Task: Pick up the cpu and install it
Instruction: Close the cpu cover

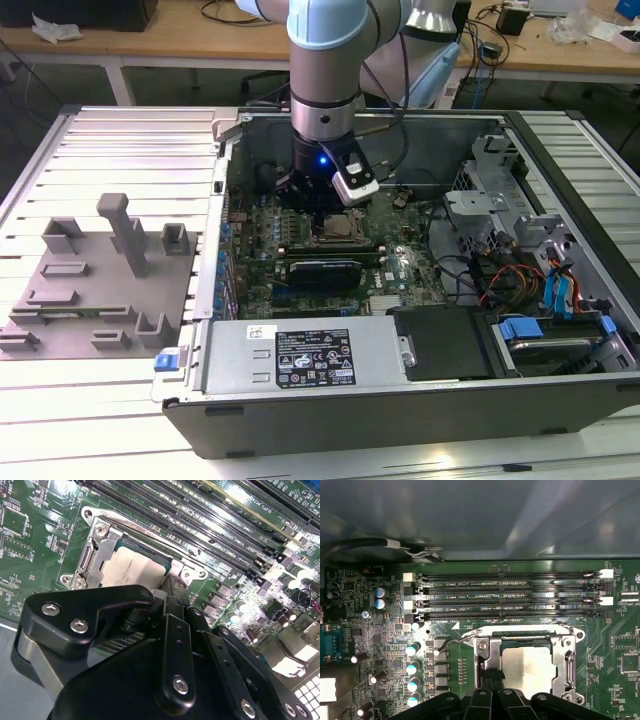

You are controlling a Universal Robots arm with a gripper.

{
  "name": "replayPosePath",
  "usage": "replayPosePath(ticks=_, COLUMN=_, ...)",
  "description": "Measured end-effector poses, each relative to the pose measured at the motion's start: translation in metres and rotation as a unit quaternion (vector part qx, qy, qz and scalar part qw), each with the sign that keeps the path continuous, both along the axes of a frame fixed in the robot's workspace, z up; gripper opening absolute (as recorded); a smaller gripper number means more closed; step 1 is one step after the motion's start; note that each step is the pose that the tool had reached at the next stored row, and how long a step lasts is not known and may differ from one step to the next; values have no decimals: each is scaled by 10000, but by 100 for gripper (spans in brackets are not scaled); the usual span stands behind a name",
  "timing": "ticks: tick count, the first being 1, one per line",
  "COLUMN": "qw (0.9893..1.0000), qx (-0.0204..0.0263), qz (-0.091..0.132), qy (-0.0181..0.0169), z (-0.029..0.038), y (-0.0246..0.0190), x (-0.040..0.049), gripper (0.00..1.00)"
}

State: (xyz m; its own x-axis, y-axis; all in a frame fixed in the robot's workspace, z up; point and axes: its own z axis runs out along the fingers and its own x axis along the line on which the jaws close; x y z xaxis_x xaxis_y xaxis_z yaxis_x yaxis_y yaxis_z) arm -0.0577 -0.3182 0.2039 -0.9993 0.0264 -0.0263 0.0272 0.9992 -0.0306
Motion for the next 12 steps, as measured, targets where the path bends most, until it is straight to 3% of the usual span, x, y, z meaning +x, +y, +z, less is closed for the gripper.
replayPosePath(ticks=12, qw=10000, qx=1, qz=0, qy=-1, z=-15, y=-1, x=0, gripper=11)
